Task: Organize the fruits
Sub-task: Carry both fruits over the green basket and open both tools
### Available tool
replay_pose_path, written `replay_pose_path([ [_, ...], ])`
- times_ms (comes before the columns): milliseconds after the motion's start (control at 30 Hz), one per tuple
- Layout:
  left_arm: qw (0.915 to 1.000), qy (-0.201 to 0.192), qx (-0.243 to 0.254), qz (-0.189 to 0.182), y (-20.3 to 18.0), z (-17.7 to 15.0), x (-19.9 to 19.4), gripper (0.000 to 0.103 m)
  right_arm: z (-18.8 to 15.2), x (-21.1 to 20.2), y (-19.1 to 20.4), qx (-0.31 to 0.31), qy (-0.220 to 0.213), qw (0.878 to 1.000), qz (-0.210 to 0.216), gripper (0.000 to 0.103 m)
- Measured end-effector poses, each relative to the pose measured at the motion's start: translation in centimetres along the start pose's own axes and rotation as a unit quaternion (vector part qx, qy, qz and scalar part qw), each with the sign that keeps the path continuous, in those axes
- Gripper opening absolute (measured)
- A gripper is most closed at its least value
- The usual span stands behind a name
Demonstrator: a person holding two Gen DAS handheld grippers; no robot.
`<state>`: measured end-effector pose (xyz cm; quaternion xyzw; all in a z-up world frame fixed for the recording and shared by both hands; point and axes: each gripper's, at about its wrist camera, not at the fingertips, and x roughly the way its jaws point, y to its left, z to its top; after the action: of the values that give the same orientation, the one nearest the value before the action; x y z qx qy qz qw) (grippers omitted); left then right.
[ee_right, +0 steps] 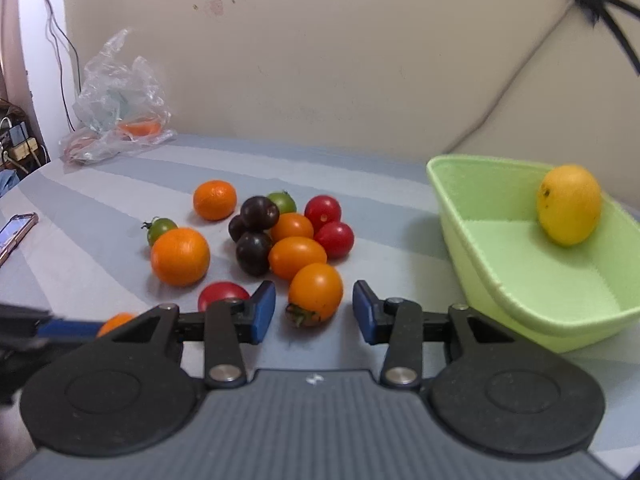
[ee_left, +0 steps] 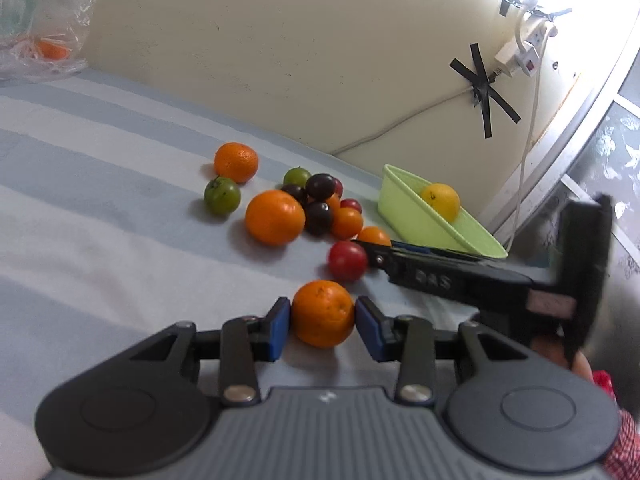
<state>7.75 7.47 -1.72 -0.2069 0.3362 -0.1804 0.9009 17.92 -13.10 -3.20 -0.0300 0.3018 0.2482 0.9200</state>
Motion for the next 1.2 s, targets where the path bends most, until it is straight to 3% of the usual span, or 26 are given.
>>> replay_pose_path([
  [167,0.9999,0.001,0.014,-0.002,-1.0,-0.5,-0.1,0.036,-1.1,-1.9,0.0,0.012,0.003,1.0,0.004,0.031],
  [400,0.9973,0.024,0.056,-0.041,-4.1,-2.1,0.9,0.036,-6.2,-8.1,1.4,-0.021,-0.023,0.999,-0.022,0.031],
  [567,0.9942,0.048,0.056,-0.079,-5.9,-1.6,2.4,0.036,-8.2,-11.0,0.9,-0.02,-0.036,0.999,-0.024,0.031],
  [700,0.9919,0.039,0.077,-0.093,-8.6,1.1,4.3,0.036,-6.4,-11.9,-0.4,-0.004,-0.092,0.993,-0.072,0.031],
  [867,0.9882,0.009,0.108,-0.108,-12.8,6.2,7.9,0.036,-2.9,-11.5,-4.6,0.043,-0.158,0.978,-0.127,0.031],
  [1000,0.9884,0.021,0.116,-0.095,-14.8,8.4,12.3,0.036,-1.4,-9.1,-8.3,0.066,-0.149,0.975,-0.15,0.031],
  [1200,0.9885,0.06,0.12,-0.07,-15.4,7.5,16.9,0.037,-1.6,-7.0,-10.9,0.068,-0.133,0.972,-0.182,0.033],
])
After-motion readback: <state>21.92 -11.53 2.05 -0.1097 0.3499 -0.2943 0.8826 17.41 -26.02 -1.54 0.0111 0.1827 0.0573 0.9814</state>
